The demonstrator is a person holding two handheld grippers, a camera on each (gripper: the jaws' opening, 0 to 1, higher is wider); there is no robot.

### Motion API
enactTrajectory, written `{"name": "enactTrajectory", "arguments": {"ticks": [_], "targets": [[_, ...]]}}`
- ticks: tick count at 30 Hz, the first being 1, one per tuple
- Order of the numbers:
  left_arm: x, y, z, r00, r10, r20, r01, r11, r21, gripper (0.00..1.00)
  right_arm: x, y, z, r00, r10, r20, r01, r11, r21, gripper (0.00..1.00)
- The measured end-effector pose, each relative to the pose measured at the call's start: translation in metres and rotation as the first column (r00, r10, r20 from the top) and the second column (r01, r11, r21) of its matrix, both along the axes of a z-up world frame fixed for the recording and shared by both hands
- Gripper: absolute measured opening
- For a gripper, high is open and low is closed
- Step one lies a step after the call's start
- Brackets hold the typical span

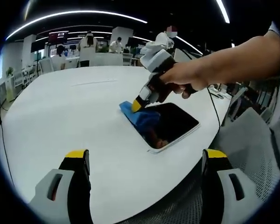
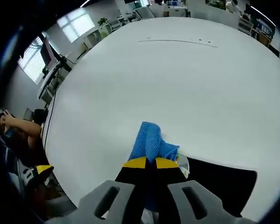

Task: Wipe the mirror surface with the cleaning cloth until all visible marks leave the cleaned area.

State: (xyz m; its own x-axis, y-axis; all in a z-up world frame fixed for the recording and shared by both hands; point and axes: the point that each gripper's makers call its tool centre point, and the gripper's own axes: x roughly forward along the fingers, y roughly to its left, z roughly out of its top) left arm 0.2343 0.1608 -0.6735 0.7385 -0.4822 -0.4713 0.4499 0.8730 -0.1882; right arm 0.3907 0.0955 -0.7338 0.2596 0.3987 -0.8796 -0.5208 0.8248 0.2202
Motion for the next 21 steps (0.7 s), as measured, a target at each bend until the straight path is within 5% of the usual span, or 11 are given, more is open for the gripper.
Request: {"name": "enactTrajectory", "arguments": {"ticks": [21], "targets": [[0.001, 0.004, 0.000, 1.000, 0.002, 0.009, -0.002, 1.000, 0.005, 0.99, 0.021, -0.034, -0.005, 0.998, -0.059, -0.037, 0.058, 0.998, -0.004, 0.00]]}}
